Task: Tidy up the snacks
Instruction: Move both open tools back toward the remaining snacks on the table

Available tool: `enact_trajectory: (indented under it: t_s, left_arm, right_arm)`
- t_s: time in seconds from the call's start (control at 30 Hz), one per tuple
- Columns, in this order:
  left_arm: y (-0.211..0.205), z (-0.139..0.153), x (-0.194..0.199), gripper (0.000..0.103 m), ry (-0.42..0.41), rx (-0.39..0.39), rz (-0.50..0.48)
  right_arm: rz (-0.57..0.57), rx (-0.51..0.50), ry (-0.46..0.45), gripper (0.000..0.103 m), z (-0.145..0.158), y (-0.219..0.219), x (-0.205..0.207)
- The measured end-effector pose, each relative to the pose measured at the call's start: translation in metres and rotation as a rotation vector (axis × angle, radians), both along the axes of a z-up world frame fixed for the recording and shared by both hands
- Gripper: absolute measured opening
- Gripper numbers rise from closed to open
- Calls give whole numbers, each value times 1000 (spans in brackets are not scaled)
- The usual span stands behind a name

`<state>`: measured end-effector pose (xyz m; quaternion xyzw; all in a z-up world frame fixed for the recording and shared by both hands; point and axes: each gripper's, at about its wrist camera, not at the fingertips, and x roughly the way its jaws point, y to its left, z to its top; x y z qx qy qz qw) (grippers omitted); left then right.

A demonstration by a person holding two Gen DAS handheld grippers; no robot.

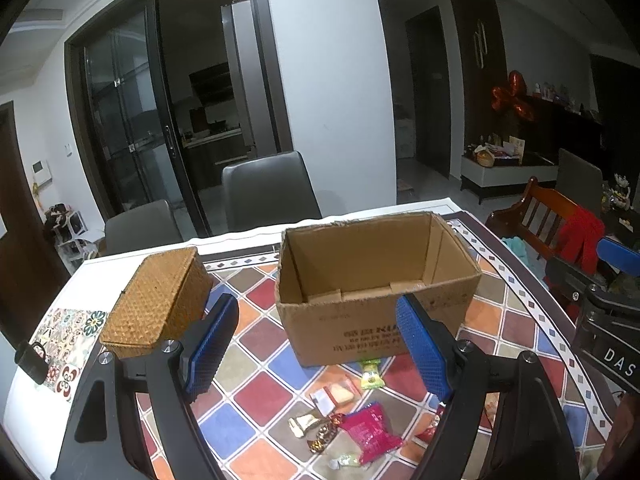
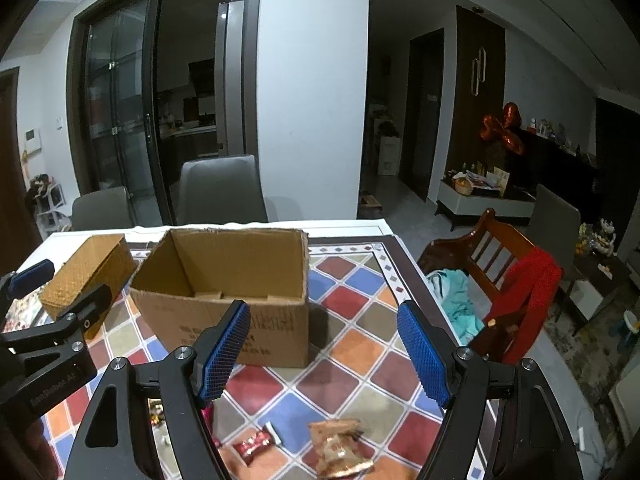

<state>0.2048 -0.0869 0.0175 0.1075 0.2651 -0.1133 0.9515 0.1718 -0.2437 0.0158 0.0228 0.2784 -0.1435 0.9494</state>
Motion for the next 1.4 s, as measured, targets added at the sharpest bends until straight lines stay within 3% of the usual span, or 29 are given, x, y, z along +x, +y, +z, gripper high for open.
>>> enact_trajectory:
  t_s: [0.8,1.1,1.4]
  left_arm:
    - [-5,-48,-17,81,45,3,20]
    - [-7,-70,-16,93,75,5,27]
    - [-14,-99,-12,93,142,27,23]
  right_arm:
    - [-38,5,57,77,-39,-8,-22]
    - [-46,19,110,77,-64,-11,-23]
    - [-59,44,169,80,-95,-20,-21]
